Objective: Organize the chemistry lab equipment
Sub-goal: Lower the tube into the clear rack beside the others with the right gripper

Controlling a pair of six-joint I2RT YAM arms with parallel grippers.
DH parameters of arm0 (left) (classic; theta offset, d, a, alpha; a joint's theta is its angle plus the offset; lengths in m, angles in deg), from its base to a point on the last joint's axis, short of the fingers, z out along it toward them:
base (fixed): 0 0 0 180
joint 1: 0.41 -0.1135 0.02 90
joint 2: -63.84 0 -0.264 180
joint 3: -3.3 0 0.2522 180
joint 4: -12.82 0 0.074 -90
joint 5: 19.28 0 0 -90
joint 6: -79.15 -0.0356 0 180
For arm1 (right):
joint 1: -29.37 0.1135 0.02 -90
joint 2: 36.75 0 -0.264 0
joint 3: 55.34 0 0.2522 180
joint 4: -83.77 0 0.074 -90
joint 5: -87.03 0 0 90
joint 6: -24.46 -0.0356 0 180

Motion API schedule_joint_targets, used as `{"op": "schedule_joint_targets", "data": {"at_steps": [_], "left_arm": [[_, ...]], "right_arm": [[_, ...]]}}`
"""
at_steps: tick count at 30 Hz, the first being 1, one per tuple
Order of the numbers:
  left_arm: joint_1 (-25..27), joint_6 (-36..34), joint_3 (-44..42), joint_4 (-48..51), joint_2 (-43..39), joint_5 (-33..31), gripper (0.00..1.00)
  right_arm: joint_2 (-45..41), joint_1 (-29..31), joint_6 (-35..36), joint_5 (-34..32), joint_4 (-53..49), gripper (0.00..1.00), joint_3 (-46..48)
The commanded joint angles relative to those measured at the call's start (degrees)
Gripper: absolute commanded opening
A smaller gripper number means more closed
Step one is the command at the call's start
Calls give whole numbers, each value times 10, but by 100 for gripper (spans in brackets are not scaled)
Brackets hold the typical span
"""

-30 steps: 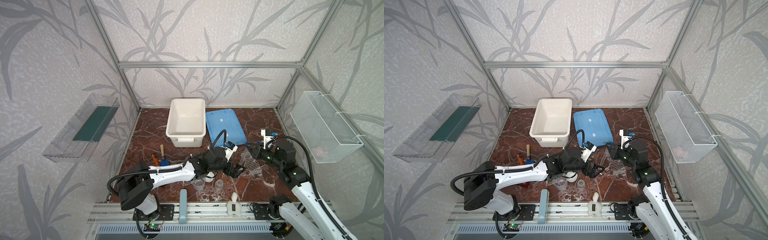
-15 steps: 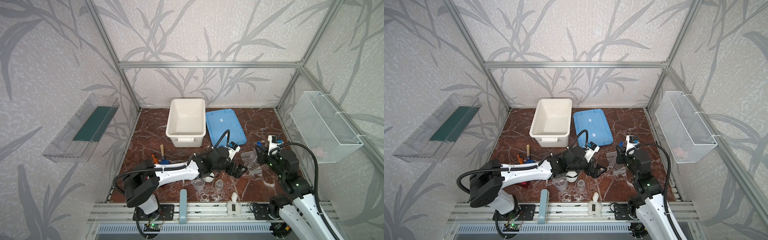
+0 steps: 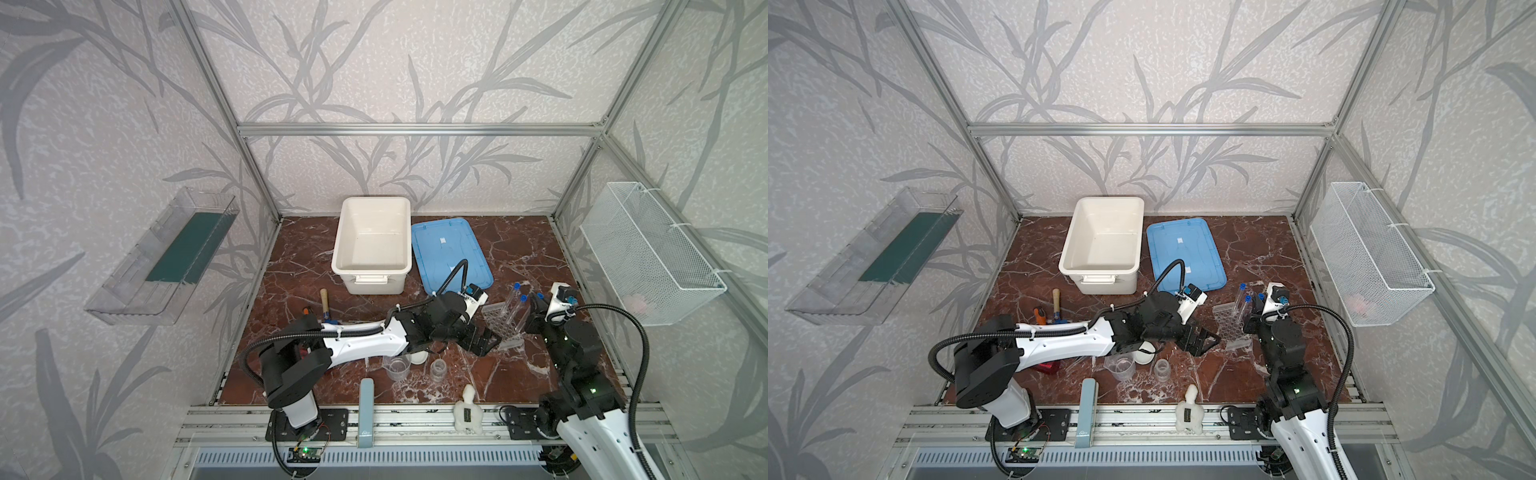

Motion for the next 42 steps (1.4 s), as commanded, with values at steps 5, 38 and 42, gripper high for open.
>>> {"op": "schedule_joint_targets", "data": {"at_steps": [5, 38, 42], "left_arm": [[3, 7, 22, -3, 18, 14, 99], [4, 15, 15, -20, 30, 21, 99], [4, 15, 13, -22, 29, 22, 99]], "right_arm": [[-12, 2, 20, -30, 63, 12, 31], [45, 2, 59, -1, 156, 24, 118], [28, 2, 60, -4, 150, 40, 124]]}}
